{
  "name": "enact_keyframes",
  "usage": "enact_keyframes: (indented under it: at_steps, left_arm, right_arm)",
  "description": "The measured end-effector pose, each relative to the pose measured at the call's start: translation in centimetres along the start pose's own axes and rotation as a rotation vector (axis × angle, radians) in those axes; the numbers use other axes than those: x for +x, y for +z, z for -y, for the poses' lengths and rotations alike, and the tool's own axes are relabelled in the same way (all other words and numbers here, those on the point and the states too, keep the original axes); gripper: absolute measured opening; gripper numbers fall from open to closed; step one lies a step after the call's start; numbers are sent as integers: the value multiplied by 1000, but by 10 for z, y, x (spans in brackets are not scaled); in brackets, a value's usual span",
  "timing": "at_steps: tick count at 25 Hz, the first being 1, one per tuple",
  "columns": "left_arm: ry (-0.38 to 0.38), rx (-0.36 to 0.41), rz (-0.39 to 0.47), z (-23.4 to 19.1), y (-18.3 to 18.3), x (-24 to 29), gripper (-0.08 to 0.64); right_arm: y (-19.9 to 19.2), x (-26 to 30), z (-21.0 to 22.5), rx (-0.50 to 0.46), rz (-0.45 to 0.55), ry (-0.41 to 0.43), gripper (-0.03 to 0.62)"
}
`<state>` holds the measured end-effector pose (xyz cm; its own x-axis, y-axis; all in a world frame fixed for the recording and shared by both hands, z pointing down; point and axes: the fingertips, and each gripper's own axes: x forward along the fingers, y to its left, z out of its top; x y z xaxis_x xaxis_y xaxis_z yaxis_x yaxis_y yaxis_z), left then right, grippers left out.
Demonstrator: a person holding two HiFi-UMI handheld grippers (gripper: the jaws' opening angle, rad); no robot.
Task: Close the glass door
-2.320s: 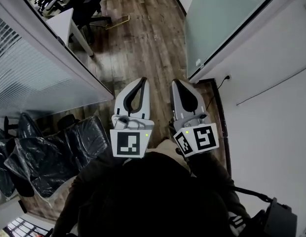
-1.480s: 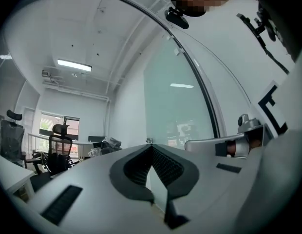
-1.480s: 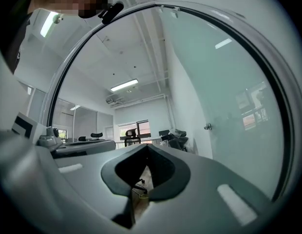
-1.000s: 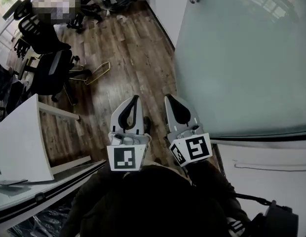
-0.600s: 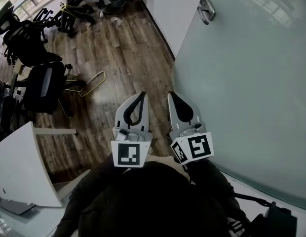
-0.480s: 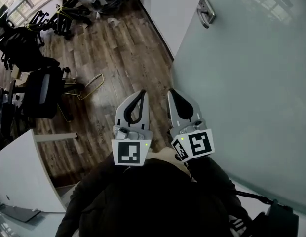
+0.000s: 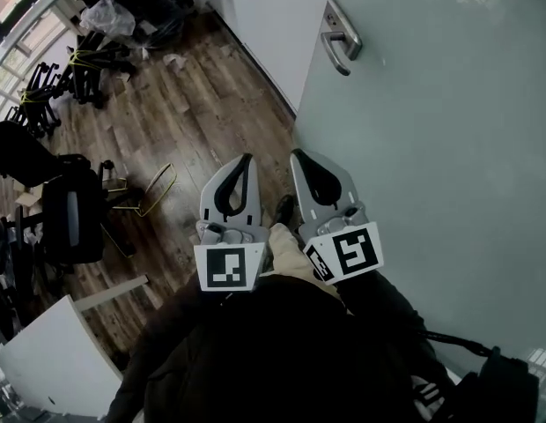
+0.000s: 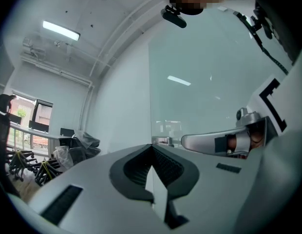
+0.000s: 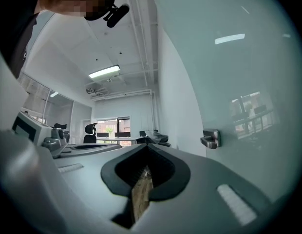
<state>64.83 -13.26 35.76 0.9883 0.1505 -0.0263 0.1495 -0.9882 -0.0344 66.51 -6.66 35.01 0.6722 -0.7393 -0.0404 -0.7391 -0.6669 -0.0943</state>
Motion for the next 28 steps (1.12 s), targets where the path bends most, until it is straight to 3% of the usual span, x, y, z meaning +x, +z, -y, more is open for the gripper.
enact_keyframes:
  at_steps: [4,8,14,18,23,28]
  left_arm:
    - [-35,30,9,-12,3,79,-3]
    - [-57,53,41,-25,20,148,-3]
    - [-124,52,101,-24,33,218,-3]
    - [-198,35,124,-22,38,247,-3]
    - [-278,4,118,-20,40,279,-3]
    - [-338,-10,73,-22,30,296,-3]
  right_arm:
    - [-4,48,41,16,6,7,1]
    - [16,93,80,14,43,7,2]
    - [54,134,116,-82,104,-24,1]
    - [71,142,139,-211,117,-117,2]
    - [61,160,170,-291,19,-196,32]
    - [35,166,203,-282,-115,-301,72]
